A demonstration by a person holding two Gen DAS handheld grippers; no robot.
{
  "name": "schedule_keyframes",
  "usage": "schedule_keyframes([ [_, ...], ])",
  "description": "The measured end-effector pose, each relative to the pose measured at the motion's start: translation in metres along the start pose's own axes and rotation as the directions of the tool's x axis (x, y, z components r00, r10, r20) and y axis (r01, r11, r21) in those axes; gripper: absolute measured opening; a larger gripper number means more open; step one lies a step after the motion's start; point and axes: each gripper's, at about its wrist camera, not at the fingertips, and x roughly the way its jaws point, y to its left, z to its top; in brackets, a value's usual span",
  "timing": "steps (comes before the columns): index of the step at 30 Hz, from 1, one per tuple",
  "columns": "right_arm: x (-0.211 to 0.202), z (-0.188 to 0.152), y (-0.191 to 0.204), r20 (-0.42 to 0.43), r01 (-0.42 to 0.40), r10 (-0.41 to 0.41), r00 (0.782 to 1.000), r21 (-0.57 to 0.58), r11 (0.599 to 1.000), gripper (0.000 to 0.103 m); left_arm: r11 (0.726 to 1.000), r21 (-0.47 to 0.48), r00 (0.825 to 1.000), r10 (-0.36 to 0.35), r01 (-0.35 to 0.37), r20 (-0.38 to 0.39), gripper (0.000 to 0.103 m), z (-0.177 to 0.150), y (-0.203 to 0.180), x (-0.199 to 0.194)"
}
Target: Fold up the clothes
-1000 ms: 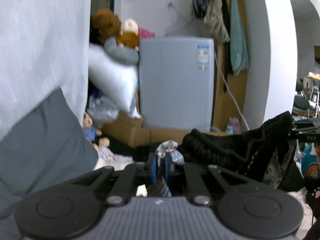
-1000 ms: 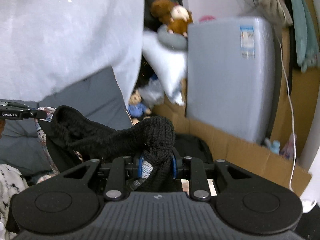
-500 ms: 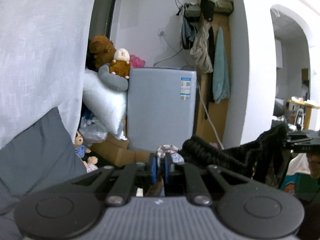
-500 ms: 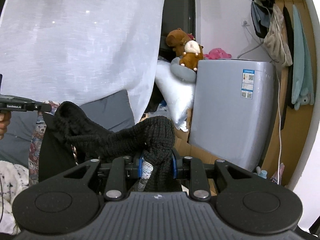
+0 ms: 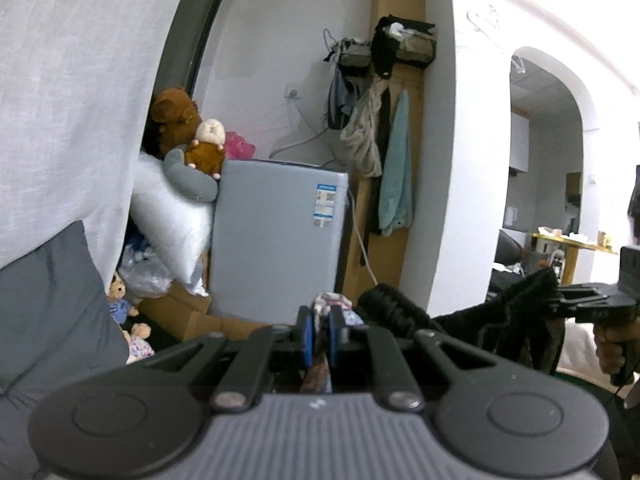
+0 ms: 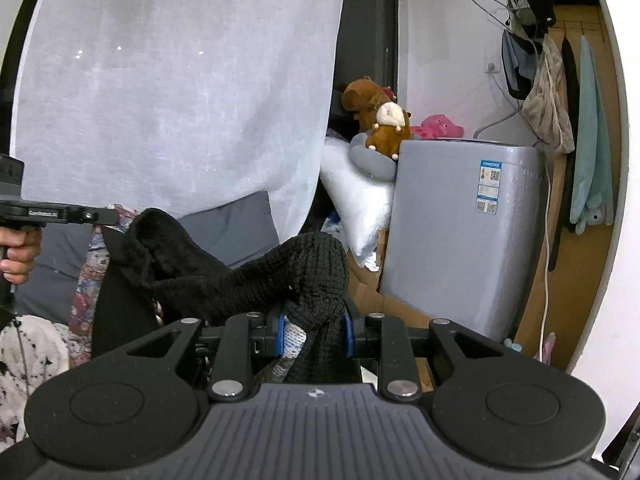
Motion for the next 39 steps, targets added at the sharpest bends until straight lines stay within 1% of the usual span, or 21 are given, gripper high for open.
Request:
schedule_keyframes([
  [4,0.000,-0.003,-0.005,-0.009,-0.024,0.025,1.000,0.030,0.999,0.028,1.000,-0.009,1.000,0.003,-0.003,-0.022,0.009,-0.011,0.002,0.009],
  [6,0.001,-0.005,-0.007,-0.014,-0.036,0.037,0.999,0.046,0.998,0.028,1.000,-0.020,0.999,0.003,-0.004,-0.049,0.009,-0.020,0.005,0.016],
  [9,0.034,-0.027,-0.020,-0.061,-0.034,0.038,0.997,0.069,0.997,0.028,0.999,-0.035,0.995,0.007,-0.011,-0.099,0.009,-0.035,0.014,0.035],
  [15,0.099,-0.071,-0.045,-0.156,-0.026,0.044,0.987,0.114,0.993,0.028,0.995,-0.067,0.978,0.053,-0.068,-0.202,0.009,-0.071,0.040,0.087],
  [20,0.153,-0.107,-0.066,-0.233,-0.016,0.051,0.971,0.150,0.989,0.028,0.987,-0.092,0.954,0.101,-0.132,-0.281,0.009,-0.102,0.065,0.138],
  [26,0.218,-0.151,-0.091,-0.323,0.000,0.064,0.944,0.193,0.981,0.028,0.974,-0.126,0.918,0.129,-0.188,-0.376,0.009,-0.143,0.102,0.201],
  [31,0.272,-0.187,-0.111,-0.396,0.016,0.077,0.915,0.227,0.974,0.028,0.971,-0.113,0.883,0.140,-0.212,-0.449,0.009,-0.172,0.133,0.245],
  [32,0.283,-0.194,-0.116,-0.410,0.019,0.080,0.909,0.233,0.972,0.028,0.969,-0.113,0.872,0.141,-0.218,-0.468,0.009,-0.179,0.141,0.257],
  [34,0.305,-0.209,-0.124,-0.436,0.021,0.091,0.895,0.245,0.969,0.028,0.969,-0.113,0.862,0.141,-0.222,-0.488,0.009,-0.188,0.148,0.270],
  [36,0.327,-0.221,-0.133,-0.456,0.025,0.100,0.885,0.260,0.965,0.028,0.968,-0.111,0.846,0.138,-0.226,-0.515,0.009,-0.200,0.157,0.290],
  [39,0.355,-0.235,-0.145,-0.478,0.041,0.099,0.873,0.274,0.961,0.028,0.969,-0.110,0.834,0.130,-0.221,-0.536,0.009,-0.210,0.166,0.314],
])
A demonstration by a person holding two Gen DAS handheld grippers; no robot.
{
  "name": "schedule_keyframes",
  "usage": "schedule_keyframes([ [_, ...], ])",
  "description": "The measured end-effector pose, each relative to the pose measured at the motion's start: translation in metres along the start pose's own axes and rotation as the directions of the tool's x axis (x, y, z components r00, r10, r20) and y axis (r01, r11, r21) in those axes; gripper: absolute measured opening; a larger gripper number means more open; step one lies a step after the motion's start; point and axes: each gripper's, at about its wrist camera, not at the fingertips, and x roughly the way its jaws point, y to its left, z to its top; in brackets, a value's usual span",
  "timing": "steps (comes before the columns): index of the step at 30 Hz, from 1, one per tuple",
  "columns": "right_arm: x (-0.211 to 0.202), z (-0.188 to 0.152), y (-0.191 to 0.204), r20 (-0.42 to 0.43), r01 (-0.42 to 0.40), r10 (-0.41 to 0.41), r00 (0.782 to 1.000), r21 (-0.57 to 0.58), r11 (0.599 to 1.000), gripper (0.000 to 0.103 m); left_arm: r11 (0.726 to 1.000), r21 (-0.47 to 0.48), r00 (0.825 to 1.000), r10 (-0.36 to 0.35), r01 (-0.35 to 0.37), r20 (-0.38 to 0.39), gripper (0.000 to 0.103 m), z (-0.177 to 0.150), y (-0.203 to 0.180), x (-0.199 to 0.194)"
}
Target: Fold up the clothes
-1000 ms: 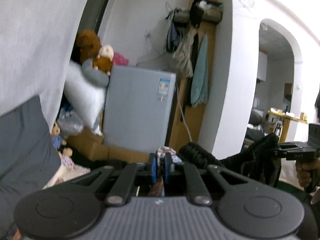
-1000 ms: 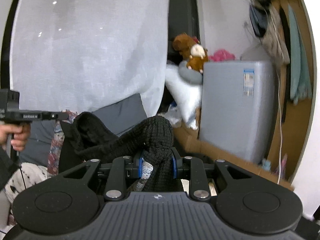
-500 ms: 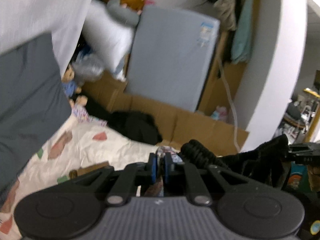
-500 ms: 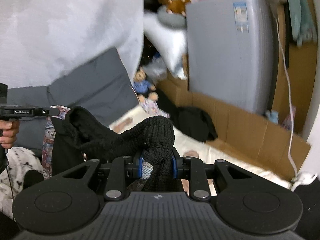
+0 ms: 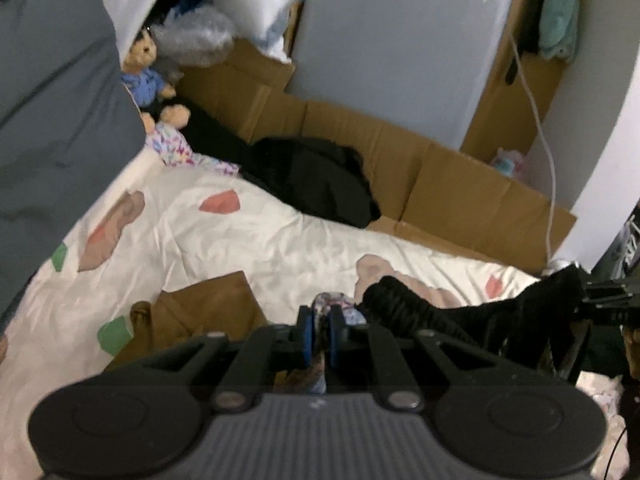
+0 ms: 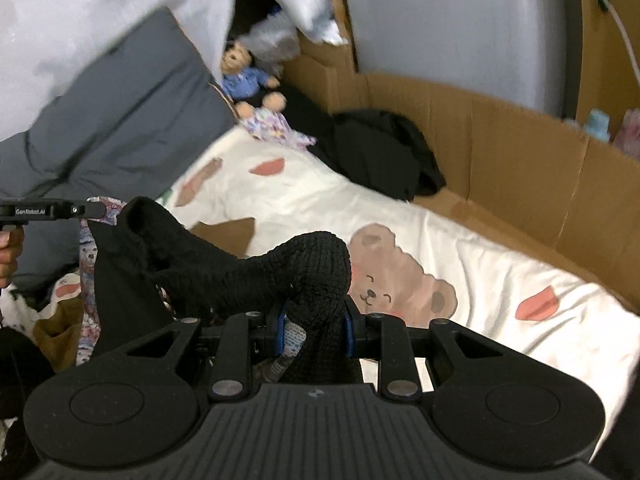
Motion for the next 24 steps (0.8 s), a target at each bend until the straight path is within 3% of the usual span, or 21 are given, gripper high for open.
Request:
schedule_keyframes([
  [24,0.077,0.006,-0.067,-0.112,0.135,-0.135,0.985,0.000,0.991,0.028,0.997,0.047,0.992,-0.054,0.060,-0.115,0.009,0.039,-0.008,0.167],
])
